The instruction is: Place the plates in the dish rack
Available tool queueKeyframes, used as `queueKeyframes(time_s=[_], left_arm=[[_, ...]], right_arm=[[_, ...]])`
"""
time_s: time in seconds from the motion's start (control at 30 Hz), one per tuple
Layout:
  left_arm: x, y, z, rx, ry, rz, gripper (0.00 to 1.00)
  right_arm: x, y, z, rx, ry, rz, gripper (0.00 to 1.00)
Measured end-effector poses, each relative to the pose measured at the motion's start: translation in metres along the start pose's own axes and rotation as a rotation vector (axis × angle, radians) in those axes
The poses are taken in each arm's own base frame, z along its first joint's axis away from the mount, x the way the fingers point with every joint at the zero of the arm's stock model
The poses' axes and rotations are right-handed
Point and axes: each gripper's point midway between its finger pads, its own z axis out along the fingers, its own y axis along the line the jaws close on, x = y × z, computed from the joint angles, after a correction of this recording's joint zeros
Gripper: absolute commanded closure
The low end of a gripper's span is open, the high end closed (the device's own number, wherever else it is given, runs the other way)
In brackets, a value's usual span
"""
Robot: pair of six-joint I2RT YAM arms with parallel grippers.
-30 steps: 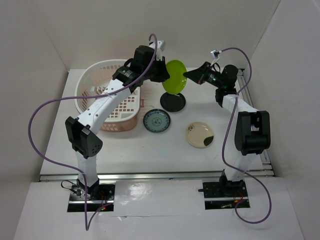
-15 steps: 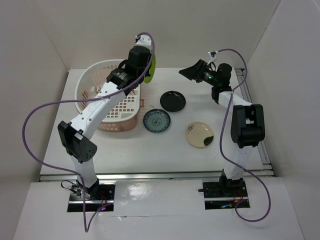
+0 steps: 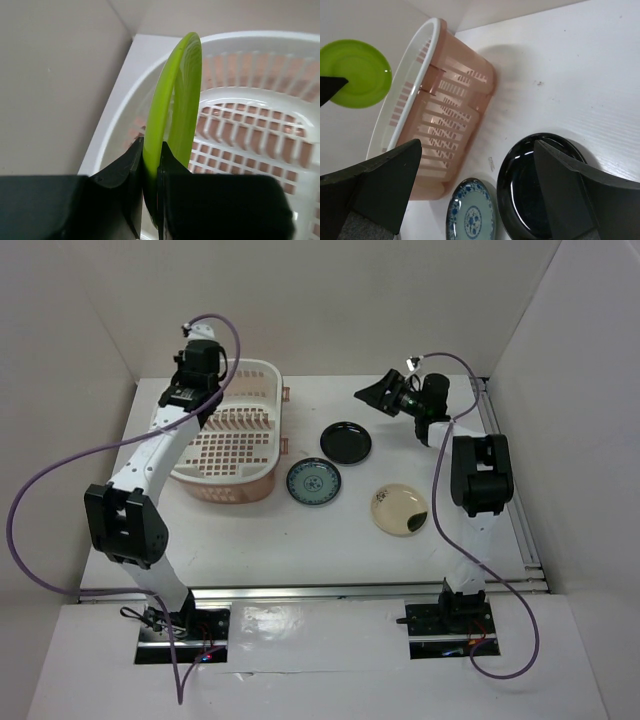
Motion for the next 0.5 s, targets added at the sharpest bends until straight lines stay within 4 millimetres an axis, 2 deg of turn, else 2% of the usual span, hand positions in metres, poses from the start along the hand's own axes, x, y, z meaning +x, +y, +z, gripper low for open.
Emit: queueKeyframes(time_s=[0.1,0.2,0.5], left_arm=[[0.027,0.030,0.025,-0.048,0.044,0.001,1.00],[0.043,0.045,0.038,-0.064,0.064,0.023,1.00],[0.032,0.032,0.048,0.012,-0.011,0.035,1.00]], right_arm=[[0.006,-0.007,0.001,0.010,0.011,0.014,0.00],[0.009,-0.012,0.002,0.016,0.017,0.025,0.00],[0.011,-0.014,0.002,0.017,0.020,0.040,0.00]])
